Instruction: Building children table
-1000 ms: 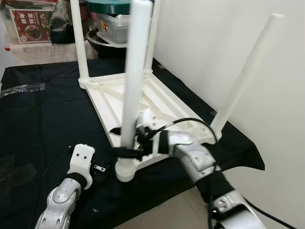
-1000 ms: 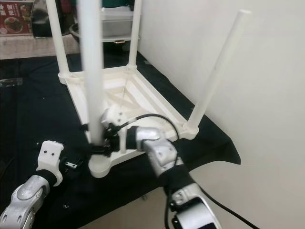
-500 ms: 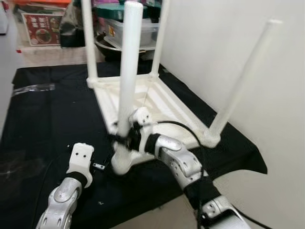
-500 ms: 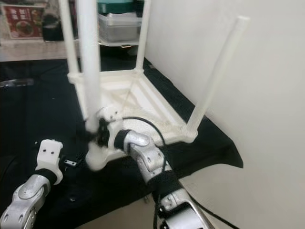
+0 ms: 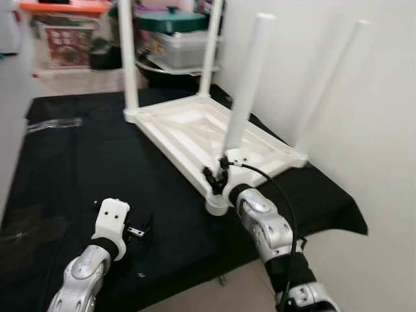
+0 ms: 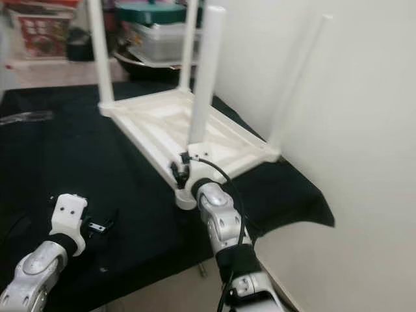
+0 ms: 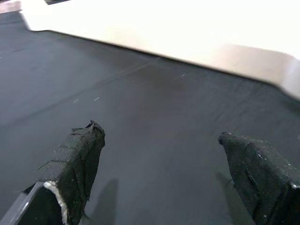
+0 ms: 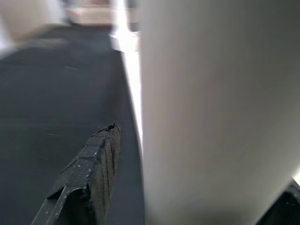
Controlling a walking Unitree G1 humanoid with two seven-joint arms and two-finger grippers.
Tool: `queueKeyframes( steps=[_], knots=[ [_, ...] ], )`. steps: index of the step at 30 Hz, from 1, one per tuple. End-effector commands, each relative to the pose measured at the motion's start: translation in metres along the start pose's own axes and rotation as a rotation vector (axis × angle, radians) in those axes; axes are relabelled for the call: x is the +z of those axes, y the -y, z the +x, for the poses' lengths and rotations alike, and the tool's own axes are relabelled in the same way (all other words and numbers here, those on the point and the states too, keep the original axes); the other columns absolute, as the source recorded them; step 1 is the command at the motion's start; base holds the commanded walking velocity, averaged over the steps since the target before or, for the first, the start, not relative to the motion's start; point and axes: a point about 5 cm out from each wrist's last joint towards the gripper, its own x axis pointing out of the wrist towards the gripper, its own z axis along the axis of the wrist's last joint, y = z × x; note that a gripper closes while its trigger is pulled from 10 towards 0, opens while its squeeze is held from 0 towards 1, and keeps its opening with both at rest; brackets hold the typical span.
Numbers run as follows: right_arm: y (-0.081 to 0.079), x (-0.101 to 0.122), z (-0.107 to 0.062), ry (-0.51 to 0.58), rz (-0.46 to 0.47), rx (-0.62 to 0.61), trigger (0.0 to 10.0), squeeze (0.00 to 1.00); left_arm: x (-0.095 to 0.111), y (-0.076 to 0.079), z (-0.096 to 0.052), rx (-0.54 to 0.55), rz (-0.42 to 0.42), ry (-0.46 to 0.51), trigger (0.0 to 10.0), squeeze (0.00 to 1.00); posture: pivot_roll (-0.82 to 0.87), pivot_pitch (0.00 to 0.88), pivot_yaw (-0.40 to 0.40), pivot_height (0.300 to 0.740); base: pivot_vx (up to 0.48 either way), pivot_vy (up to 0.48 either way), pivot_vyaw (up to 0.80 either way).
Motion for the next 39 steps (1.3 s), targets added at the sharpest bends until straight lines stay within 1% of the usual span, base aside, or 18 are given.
queueKeyframes(
  steps=[1, 2, 3, 7, 15, 16, 20, 24, 26, 28, 30, 32, 33, 34, 36, 37, 38, 39],
  knots=[
    [-0.025, 0.023, 0.006, 0.086, -0.005, 0.233, 10.0, 0.00, -0.002, -0.002, -0.002, 0.000, 0.004, -0.007, 10.0, 0.00, 0.19, 0.000, -0.122, 0.740, 0.000, 0.000, 0.00],
    [-0.034, 0.035, 0.002, 0.137, 0.006, 0.396, 10.0, 0.00, -0.003, -0.001, -0.002, 0.003, 0.003, -0.009, 10.0, 0.00, 0.19, 0.000, -0.122, 0.740, 0.000, 0.000, 0.00],
    [-0.034, 0.035, 0.002, 0.137, 0.006, 0.396, 10.0, 0.00, -0.003, -0.001, -0.002, 0.003, 0.003, -0.009, 10.0, 0.00, 0.19, 0.000, -0.122, 0.740, 0.000, 0.000, 0.00],
    [-0.068, 0.048, -0.013, 0.183, -0.077, 0.747, 10.0, 0.00, 0.000, 0.006, 0.001, -0.007, -0.005, 0.001, 10.0, 0.00, 0.21, 0.000, -0.139, 0.740, 0.000, 0.000, 0.00],
    [-0.097, 0.014, 0.012, 0.056, -0.154, 0.807, 10.0, 0.00, 0.002, -0.002, -0.001, 0.017, 0.005, 0.008, 10.0, 0.00, 0.24, 0.000, -0.167, 0.740, 0.000, 0.000, 0.00],
    [-0.098, 0.011, 0.017, 0.039, -0.155, 0.772, 0.0, 0.00, 0.000, -0.004, -0.003, 0.026, 0.005, 0.003, 10.0, 0.00, 0.24, 0.000, -0.167, 0.740, 0.000, 0.000, 0.00],
    [-0.093, 0.005, 0.023, -0.008, -0.158, 0.687, 0.0, 0.00, -0.003, -0.004, -0.005, 0.035, 0.001, -0.004, 10.0, 0.00, 0.23, 0.000, -0.160, 0.740, 0.000, 0.000, 0.00],
    [-0.070, -0.003, 0.027, -0.067, -0.165, 0.440, 0.0, 0.00, -0.004, 0.004, -0.005, 0.013, -0.008, -0.006, 10.0, 0.00, 0.22, 0.000, -0.151, 0.740, 0.000, 0.000, 0.00],
    [-0.018, -0.018, 0.024, -0.144, -0.144, -0.039, 0.0, 0.00, -0.004, 0.007, -0.003, 0.001, -0.011, -0.006, 10.0, 0.00, 0.20, 0.000, -0.143, 0.740, 0.000, 0.000, 0.00],
    [-0.018, -0.018, 0.024, -0.144, -0.144, -0.039, 0.0, 0.00, -0.004, 0.007, -0.003, 0.001, -0.011, -0.006, 10.0, 0.00, 0.20, 0.000, -0.143, 0.740, 0.000, 0.000, 0.00],
    [0.025, -0.034, 0.007, -0.204, -0.105, -0.420, 0.0, 0.00, -0.002, 0.005, -0.001, 0.004, -0.011, -0.005, 10.0, 0.00, 0.18, 0.000, -0.126, 0.740, 0.000, 0.000, 0.00],
    [0.031, -0.038, 0.003, -0.216, -0.102, -0.473, 0.0, 0.00, -0.002, 0.005, 0.000, 0.003, -0.012, -0.006, 10.0, 0.00, 0.18, 0.000, -0.123, 0.740, 0.000, 0.000, 0.00],
    [0.026, -0.036, 0.004, -0.198, -0.075, -0.441, 7.1, 0.00, -0.003, 0.006, 0.001, -0.001, -0.014, -0.008, 10.0, 0.00, 0.15, 0.000, -0.103, 0.740, 0.000, 0.000, 0.00],
    [0.015, -0.031, 0.008, -0.162, -0.063, -0.357, 10.0, 0.00, -0.003, 0.009, 0.003, -0.011, -0.020, -0.009, 10.0, 0.00, 0.14, 0.000, -0.092, 0.740, 0.000, 0.000, 0.00],
    [0.008, -0.027, 0.010, -0.136, -0.056, -0.295, 10.0, 0.00, -0.003, 0.011, 0.005, -0.018, -0.025, -0.010, 10.0, 0.00, 0.14, 0.000, -0.092, 0.740, 0.000, 0.000, 0.00],
    [0.000, -0.022, 0.012, -0.085, -0.016, -0.204, 10.0, 0.12, -0.003, 0.014, 0.006, -0.030, -0.026, -0.008, 10.0, 0.00, 0.14, 0.000, -0.087, 0.740, 0.000, 0.000, 0.00],
    [-0.006, -0.015, 0.012, -0.025, 0.029, -0.096, 10.0, 1.00, -0.001, 0.016, 0.008, -0.040, -0.023, -0.003, 10.0, 0.00, 0.15, 0.000, -0.088, 0.740, 0.000, 0.000, 0.00],
    [-0.006, -0.015, 0.012, -0.025, 0.029, -0.096, 10.0, 1.00, -0.001, 0.016, 0.008, -0.040, -0.023, -0.003, 10.0, 0.00, 0.15, 0.000, -0.088, 0.740, 0.000, 0.000, 0.00]
  ],
)
